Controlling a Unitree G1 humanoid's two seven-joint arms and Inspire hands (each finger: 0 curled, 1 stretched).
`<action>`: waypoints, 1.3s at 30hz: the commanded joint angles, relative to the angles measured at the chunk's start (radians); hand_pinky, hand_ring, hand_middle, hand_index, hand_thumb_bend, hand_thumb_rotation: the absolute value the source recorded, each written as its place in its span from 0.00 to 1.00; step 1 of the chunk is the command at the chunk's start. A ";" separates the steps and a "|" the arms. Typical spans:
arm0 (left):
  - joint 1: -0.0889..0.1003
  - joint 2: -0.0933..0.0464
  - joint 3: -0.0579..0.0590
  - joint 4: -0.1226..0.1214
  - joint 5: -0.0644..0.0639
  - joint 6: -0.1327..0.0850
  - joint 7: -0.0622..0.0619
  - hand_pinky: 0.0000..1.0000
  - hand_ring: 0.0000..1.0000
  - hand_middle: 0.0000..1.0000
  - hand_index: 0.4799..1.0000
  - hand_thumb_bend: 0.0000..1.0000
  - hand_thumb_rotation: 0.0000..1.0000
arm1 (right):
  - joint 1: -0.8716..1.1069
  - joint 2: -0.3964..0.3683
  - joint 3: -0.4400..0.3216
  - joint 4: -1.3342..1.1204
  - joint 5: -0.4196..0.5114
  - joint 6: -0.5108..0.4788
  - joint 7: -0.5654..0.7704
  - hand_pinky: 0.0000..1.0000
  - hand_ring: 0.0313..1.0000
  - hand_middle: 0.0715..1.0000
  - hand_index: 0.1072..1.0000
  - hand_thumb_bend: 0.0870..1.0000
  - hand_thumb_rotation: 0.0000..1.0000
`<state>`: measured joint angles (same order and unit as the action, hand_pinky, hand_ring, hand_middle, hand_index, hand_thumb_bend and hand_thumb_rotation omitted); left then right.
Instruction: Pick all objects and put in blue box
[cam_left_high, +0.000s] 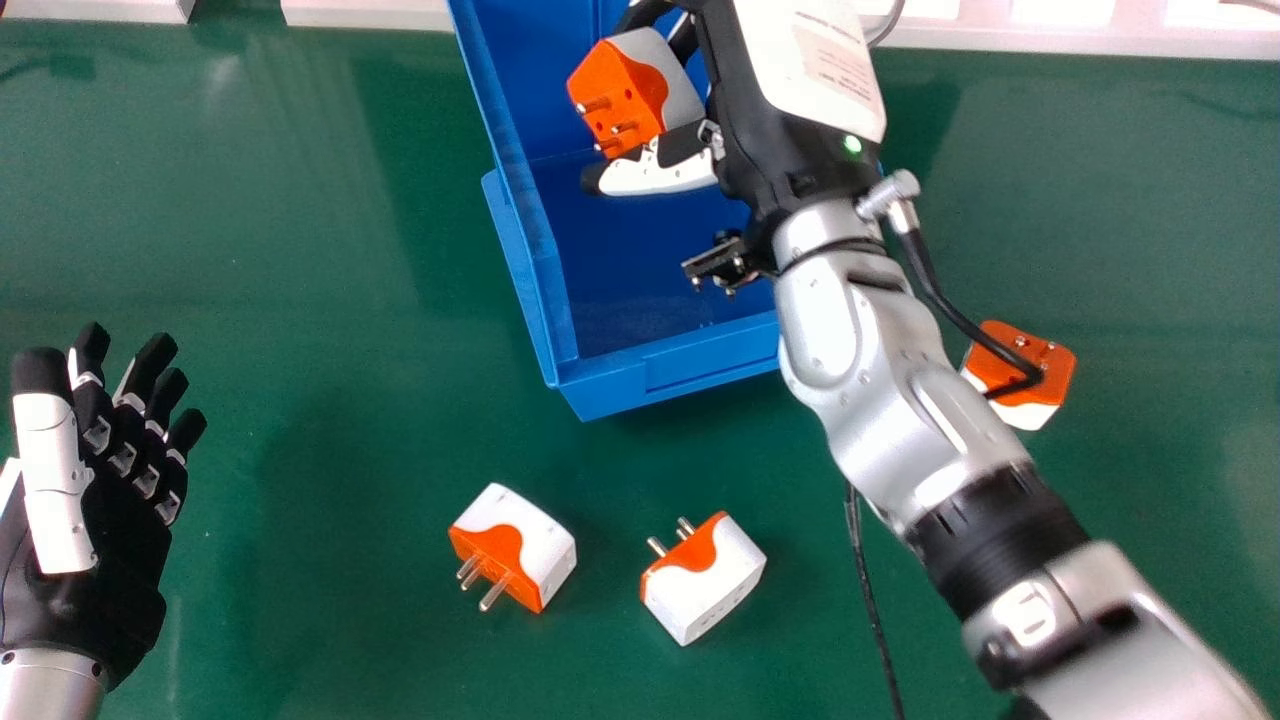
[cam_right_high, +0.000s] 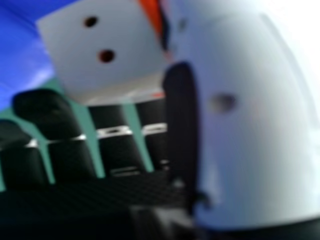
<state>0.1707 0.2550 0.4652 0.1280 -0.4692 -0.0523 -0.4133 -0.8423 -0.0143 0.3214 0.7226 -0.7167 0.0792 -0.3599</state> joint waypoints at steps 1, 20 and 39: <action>0.000 0.011 0.000 -0.026 0.006 -0.007 0.001 1.00 1.00 0.98 0.96 0.84 0.98 | -0.097 0.011 0.015 0.058 -0.004 0.014 -0.022 0.15 0.19 0.32 0.45 0.45 0.02; 0.018 0.005 -0.004 -0.051 -0.009 -0.010 -0.010 1.00 1.00 0.99 0.98 0.84 0.98 | -0.281 0.033 0.073 0.436 0.052 0.047 -0.026 0.26 0.37 0.48 0.45 0.46 0.00; 0.004 0.003 -0.026 -0.055 0.003 -0.007 0.006 1.00 1.00 0.99 0.98 0.82 1.00 | -0.263 0.028 0.148 0.403 0.035 0.054 0.017 0.72 0.87 0.94 0.93 0.57 0.64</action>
<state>0.1841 0.2533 0.4375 0.0844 -0.4682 -0.0525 -0.4072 -1.0735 0.0180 0.4655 1.1634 -0.6762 0.1268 -0.3350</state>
